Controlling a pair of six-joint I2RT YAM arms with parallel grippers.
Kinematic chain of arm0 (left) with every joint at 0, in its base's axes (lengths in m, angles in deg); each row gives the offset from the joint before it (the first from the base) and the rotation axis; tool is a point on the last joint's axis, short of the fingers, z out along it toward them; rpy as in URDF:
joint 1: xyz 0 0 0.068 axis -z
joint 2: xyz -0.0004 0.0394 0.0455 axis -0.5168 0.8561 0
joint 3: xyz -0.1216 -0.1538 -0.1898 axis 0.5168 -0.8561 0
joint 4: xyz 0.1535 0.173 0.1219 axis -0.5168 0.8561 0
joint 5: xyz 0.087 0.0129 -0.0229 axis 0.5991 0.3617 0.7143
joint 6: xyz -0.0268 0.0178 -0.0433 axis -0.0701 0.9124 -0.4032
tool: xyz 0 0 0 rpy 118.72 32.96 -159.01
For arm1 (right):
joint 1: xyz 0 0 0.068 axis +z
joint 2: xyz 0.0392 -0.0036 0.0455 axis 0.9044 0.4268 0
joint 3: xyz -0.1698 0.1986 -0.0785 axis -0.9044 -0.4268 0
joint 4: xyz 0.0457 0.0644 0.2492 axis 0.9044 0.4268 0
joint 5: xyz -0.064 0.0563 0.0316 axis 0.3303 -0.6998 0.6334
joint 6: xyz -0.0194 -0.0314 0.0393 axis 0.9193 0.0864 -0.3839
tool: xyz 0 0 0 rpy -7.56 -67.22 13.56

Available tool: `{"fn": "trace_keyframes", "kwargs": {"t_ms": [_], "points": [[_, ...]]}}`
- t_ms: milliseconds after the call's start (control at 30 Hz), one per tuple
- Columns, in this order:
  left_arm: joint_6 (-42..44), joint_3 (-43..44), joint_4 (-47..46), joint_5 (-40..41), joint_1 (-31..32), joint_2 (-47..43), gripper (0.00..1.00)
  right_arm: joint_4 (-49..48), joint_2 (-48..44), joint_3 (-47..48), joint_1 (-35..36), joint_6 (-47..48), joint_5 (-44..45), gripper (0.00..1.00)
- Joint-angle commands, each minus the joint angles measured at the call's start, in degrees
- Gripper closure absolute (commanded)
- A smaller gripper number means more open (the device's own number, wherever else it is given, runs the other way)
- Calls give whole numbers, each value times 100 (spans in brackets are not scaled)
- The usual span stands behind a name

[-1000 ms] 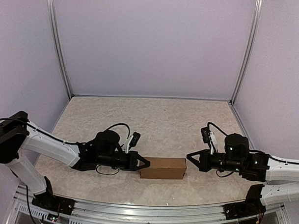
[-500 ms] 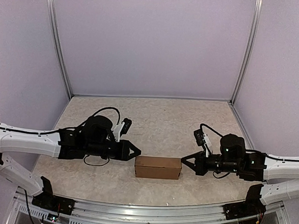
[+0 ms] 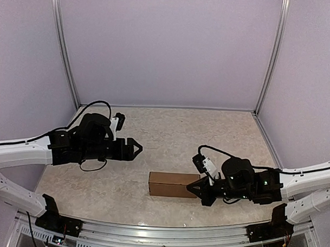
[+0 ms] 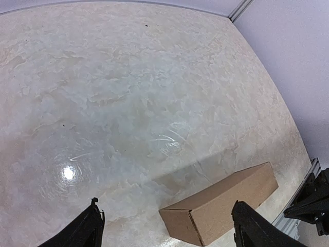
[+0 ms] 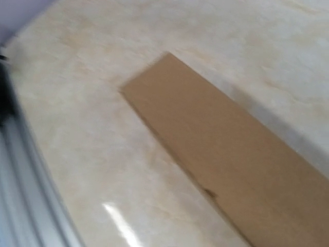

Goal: Fold the paper box

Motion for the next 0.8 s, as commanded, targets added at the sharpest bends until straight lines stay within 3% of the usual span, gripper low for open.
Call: {"fn": "trace_keyframes", "kwargs": {"t_ms": [0, 67, 300, 600, 767], "points": [[248, 100, 189, 78, -156, 108, 8, 536, 572, 234, 205, 77, 611, 100], [256, 124, 129, -50, -207, 305, 1, 615, 869, 331, 276, 33, 784, 100], [284, 443, 114, -346, -210, 1225, 4, 964, 1580, 659, 373, -196, 1303, 100], [383, 982, 73, -949, -134, 2324, 35, 1384, 1659, 684, 374, -547, 1959, 100], [465, 1218, 163, -1184, -1, 2679, 53, 1136, 1544, 568, 264, -579, 2151, 100]]}}
